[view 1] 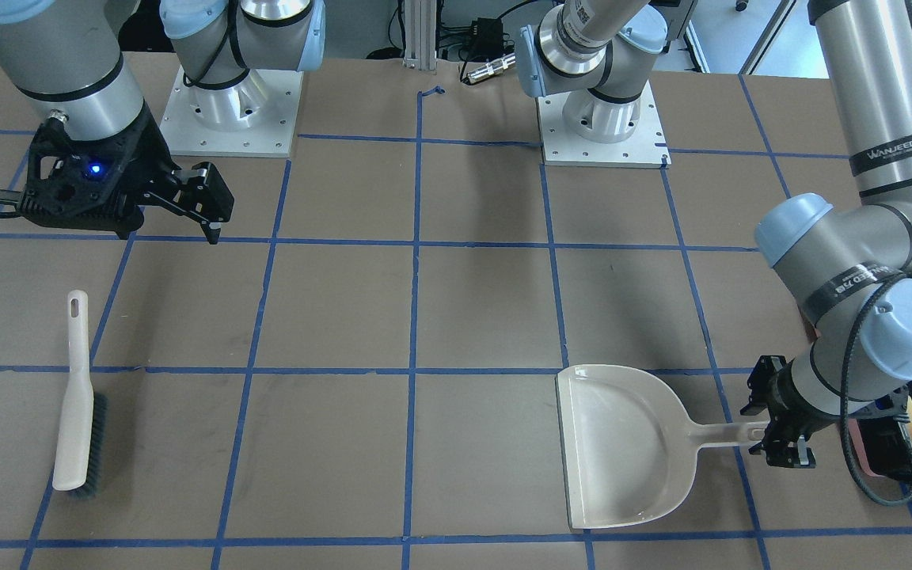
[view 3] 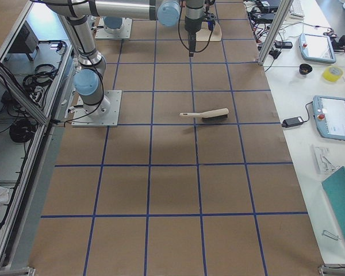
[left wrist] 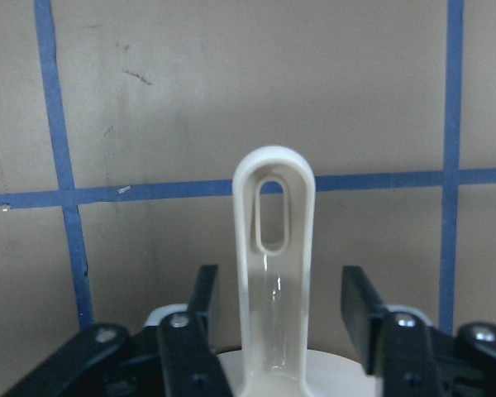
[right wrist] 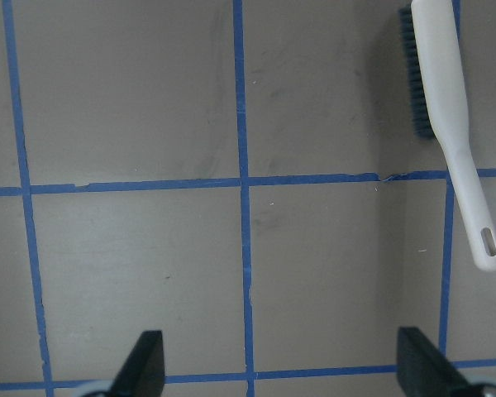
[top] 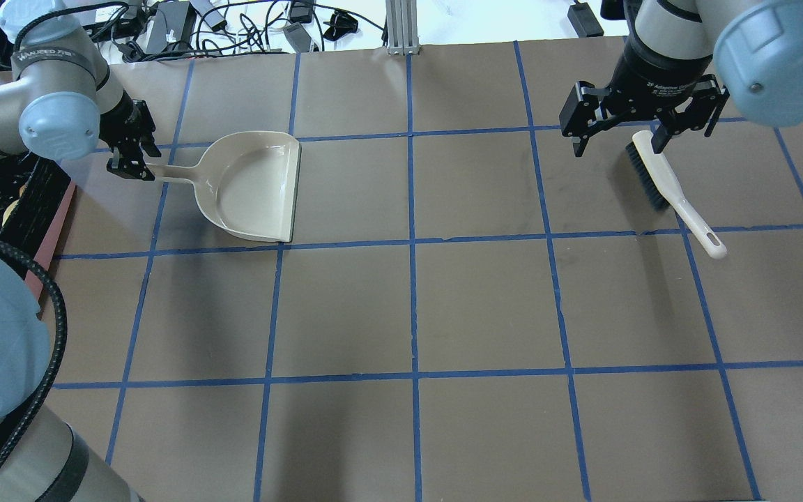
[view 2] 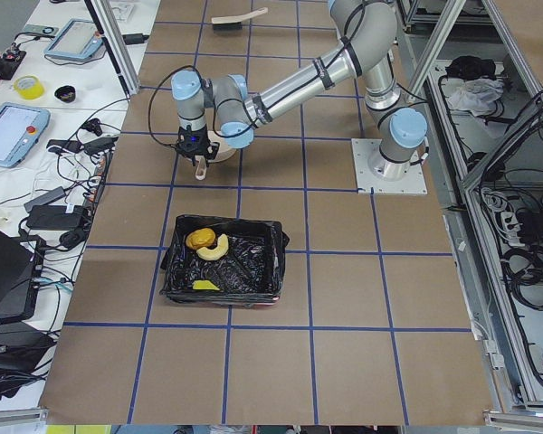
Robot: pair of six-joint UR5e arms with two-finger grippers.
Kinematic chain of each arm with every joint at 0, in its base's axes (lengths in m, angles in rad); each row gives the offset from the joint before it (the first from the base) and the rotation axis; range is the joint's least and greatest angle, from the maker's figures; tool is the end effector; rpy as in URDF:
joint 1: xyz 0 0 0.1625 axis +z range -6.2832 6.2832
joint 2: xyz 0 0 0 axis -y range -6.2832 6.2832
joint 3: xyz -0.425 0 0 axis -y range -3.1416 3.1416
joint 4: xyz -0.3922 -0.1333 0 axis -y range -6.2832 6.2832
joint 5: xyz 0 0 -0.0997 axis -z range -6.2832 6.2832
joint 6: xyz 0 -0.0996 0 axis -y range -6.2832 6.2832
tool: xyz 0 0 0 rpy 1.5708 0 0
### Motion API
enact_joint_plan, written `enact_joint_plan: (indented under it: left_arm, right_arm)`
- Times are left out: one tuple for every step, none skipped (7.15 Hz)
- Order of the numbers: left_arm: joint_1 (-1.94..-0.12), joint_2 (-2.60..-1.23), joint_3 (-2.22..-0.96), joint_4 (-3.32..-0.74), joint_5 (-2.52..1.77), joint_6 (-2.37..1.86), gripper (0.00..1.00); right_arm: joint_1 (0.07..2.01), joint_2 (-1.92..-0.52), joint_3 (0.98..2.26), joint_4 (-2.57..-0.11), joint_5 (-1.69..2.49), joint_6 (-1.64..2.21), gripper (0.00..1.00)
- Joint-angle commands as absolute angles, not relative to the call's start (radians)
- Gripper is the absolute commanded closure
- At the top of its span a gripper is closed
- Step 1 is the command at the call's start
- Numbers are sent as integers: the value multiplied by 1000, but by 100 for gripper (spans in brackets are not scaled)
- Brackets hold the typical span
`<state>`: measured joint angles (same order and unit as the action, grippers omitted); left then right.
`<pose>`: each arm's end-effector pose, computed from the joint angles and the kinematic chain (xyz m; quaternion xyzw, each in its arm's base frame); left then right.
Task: Sweep and dump trash into bin
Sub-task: 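Set the dustpan down on the table with the left gripper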
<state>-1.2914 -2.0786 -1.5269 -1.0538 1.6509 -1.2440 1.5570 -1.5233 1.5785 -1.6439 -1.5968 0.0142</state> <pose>0.0622 -0.6711 0.2645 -0.6901 0.7221 -0.0421 0.0232 0.1236 -0.5150 0.4676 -0.0141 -0.9998 0.0090 0.0130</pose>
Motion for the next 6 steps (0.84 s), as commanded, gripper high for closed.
enact_joint_plan:
  left_arm:
    - [-1292,-2074,-1517,-1055,1658,-1243,19]
    - [-1290,-2066,-1503,-1055,1667,-1243,14]
    - [-1289,-2063,-1477,-1043,1686,-1243,0]
    - [-1292,-2077,-1447,-1037,1750,-1244,0]
    - [-1292,-2072,-1439,-1034,1756,-1238,0]
    - [-1293,-2054,-1439,-1032,1755,-1253,0]
  right_arm:
    - [1559,-1525,1578,-1647,-1585,20,0]
    - [1559,-1525,1578,-1647,-1586,21,0]
    - [1559,-1523,1578,-1647,-1583,28,0]
    - [1566,-1522,1574,-1646,-1585,60,0]
    - [1594,-1520,1569,-1652,-1589,66,0]
    - [1603,-1517,1569,-1652,-1597,72,0]
